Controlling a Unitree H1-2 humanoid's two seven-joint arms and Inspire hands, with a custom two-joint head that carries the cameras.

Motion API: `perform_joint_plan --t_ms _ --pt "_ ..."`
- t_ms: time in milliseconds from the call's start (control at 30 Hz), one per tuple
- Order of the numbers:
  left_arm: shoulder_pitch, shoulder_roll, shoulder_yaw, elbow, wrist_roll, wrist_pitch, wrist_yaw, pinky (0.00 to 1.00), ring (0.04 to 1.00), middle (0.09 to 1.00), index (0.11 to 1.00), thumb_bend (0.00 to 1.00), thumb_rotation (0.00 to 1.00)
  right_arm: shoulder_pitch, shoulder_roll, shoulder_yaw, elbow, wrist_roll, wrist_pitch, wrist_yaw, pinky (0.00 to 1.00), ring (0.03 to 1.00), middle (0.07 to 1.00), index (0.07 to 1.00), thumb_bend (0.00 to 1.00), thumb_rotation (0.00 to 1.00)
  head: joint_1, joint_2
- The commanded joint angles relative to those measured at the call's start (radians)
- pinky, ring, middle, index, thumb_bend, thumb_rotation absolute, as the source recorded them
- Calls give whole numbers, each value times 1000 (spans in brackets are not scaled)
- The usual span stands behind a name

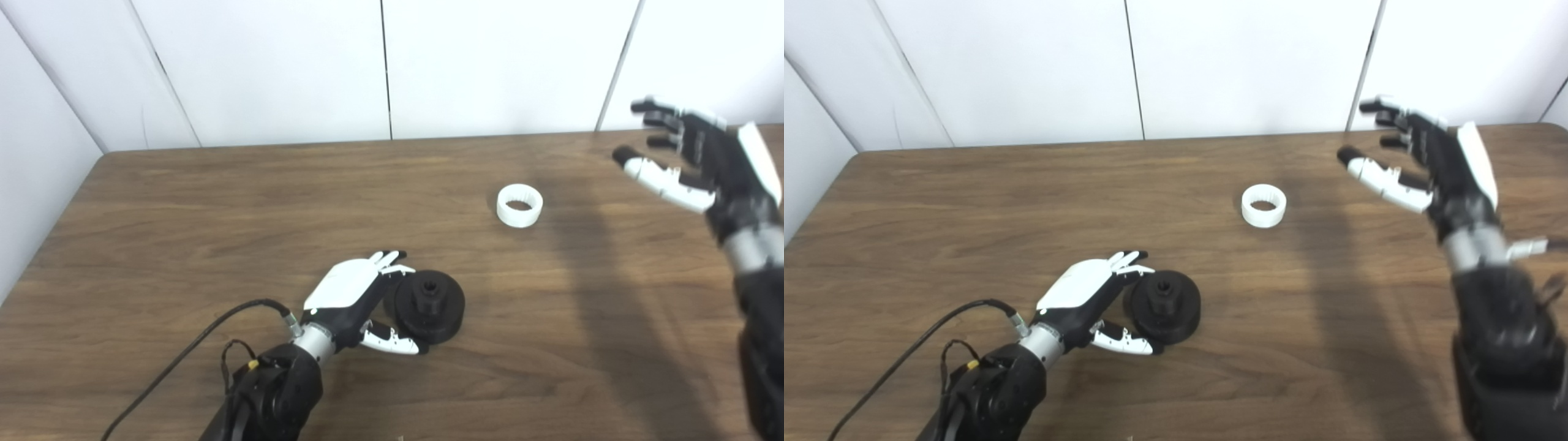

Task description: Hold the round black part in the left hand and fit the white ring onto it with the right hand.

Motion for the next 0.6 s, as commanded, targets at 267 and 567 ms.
perform_joint_plan --t_ms 267,567 --pt "6 -7 2 11 -13 -16 -8 984 1000 991 799 767 331 -197 -127 188 179 -178 -33 137 841 941 915 727 890 290 0 -3" --pt "11 -2 1 16 -5 -17 -14 987 1000 993 802 764 340 -283 -144 267 287 -239 -78 222 903 998 944 729 928 332 -5 -3"
